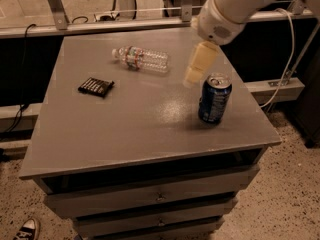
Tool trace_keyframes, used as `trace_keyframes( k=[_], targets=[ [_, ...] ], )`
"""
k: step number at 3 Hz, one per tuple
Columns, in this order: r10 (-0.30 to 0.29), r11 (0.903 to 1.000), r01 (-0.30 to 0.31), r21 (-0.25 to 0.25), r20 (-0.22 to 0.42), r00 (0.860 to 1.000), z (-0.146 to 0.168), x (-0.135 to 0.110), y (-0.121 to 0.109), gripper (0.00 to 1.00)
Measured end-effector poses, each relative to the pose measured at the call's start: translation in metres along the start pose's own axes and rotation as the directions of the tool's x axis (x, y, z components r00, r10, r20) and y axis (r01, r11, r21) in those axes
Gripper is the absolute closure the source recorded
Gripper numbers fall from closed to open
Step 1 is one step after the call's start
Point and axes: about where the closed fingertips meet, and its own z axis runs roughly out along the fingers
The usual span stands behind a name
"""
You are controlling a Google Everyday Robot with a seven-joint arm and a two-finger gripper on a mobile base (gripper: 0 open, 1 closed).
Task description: Place water bottle upright
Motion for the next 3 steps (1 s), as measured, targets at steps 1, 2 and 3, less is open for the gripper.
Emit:
trace_keyframes(
  k=[1,2,3],
  targets=[
    [0.034,0.9994,-0.033,-0.014,0.072,0.997,0.046,-0.038,-0.047,0.0],
    [0.093,0.9952,-0.09,-0.038,0.112,0.989,0.09,-0.065,-0.081,0.0],
    [0.151,0.9874,-0.145,-0.063,0.105,0.983,0.133,-0.085,-0.101,0.0]
  ],
)
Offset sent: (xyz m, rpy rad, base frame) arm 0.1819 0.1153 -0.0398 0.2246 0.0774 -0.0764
